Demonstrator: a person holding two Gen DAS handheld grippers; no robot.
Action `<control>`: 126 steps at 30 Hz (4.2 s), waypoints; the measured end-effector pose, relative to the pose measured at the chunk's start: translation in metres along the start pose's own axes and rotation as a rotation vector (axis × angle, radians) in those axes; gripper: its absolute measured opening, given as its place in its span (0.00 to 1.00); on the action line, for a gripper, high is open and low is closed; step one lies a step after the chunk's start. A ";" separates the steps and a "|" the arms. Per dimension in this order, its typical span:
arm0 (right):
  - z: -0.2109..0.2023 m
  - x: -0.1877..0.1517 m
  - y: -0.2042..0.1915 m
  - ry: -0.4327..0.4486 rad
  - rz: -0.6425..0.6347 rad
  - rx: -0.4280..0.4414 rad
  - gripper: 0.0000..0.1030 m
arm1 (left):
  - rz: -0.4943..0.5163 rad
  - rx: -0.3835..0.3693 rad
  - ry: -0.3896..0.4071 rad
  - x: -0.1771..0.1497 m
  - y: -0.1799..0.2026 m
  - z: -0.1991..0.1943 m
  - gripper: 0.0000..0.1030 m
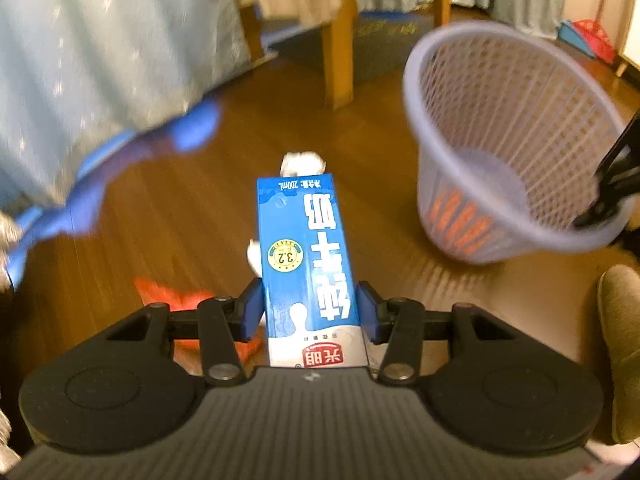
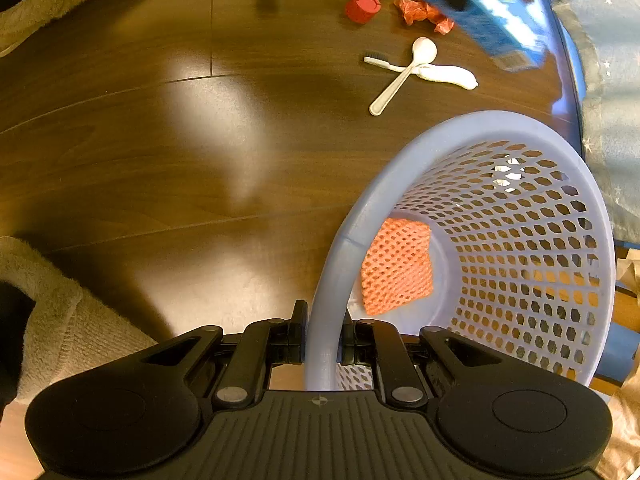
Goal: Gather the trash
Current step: 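Carry the milk carton over the wastebasket and open the left gripper, then move the left gripper to the blue face mask and grasp it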
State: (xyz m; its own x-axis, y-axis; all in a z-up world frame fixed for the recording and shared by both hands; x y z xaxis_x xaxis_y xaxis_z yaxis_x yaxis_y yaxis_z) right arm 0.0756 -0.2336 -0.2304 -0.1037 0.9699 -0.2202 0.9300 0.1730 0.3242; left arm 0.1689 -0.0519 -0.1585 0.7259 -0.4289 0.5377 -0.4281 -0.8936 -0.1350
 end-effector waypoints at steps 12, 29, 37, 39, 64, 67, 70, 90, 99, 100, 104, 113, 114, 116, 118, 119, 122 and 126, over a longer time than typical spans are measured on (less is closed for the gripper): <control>0.001 -0.002 0.001 -0.001 -0.002 -0.001 0.09 | 0.134 -0.112 0.162 0.082 0.046 -0.069 0.42; 0.002 -0.005 0.000 0.005 -0.006 -0.001 0.08 | 0.174 -0.278 0.180 0.109 0.099 -0.036 0.43; 0.001 -0.006 0.002 0.002 -0.001 0.000 0.09 | 0.102 -0.222 0.188 0.099 0.067 -0.039 0.45; 0.001 -0.005 0.002 0.002 -0.001 0.001 0.09 | 0.074 -0.194 0.179 0.091 0.053 -0.042 0.46; 0.003 -0.005 0.009 -0.002 0.004 0.004 0.09 | -0.255 0.113 -0.142 -0.124 -0.072 -0.025 0.56; 0.004 -0.006 0.010 -0.005 0.005 0.004 0.09 | -0.253 0.097 -0.168 -0.144 -0.066 -0.017 0.56; 0.005 -0.008 0.011 -0.008 0.009 0.006 0.09 | -0.211 0.096 -0.190 -0.158 -0.056 -0.008 0.57; 0.011 -0.017 0.023 -0.011 0.070 0.021 0.07 | -0.164 0.030 -0.280 -0.193 -0.035 0.036 0.57; 0.013 -0.024 0.038 -0.007 0.147 0.011 0.06 | -0.166 0.024 -0.292 -0.194 -0.034 0.046 0.59; 0.013 -0.024 0.039 -0.005 0.154 0.008 0.07 | -0.165 0.022 -0.295 -0.195 -0.035 0.047 0.59; 0.014 -0.027 0.044 0.002 0.179 -0.010 0.07 | -0.163 0.018 -0.305 -0.198 -0.034 0.052 0.60; 0.010 -0.028 0.049 0.032 0.221 -0.008 0.08 | -0.132 0.000 -0.316 -0.203 -0.028 0.059 0.60; 0.010 -0.028 0.049 0.034 0.222 -0.009 0.08 | -0.129 -0.004 -0.315 -0.203 -0.028 0.059 0.60; 0.010 -0.027 0.050 0.033 0.224 -0.009 0.09 | -0.128 -0.010 -0.316 -0.203 -0.027 0.061 0.60; 0.010 -0.026 0.050 0.033 0.223 -0.009 0.09 | -0.122 -0.020 -0.323 -0.203 -0.026 0.063 0.58; 0.010 -0.026 0.050 0.033 0.223 -0.008 0.09 | -0.123 -0.021 -0.325 -0.203 -0.026 0.064 0.52; 0.009 -0.027 0.051 0.029 0.223 -0.007 0.09 | -0.132 -0.031 -0.330 -0.202 -0.028 0.063 0.42; 0.008 -0.028 0.051 0.028 0.226 -0.007 0.09 | -0.126 -0.028 -0.333 -0.200 -0.030 0.054 0.28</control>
State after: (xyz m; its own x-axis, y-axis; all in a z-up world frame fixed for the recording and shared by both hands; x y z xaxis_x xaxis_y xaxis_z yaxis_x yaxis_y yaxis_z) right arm 0.1291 -0.2532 -0.2150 0.0970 0.9885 -0.1158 0.9282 -0.0479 0.3689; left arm 0.0654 0.0533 -0.3066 0.9074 -0.3395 0.2476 -0.3355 -0.9402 -0.0594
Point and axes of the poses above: each gripper's, at about its wrist camera, not at the fingertips, and z roughly the way its jaws point, y to its right, x to its top, the point moved 5 cm from there along z, roughly the way its jaws point, and after that the axes turned 3 degrees about -y, right-handed, at the moved point
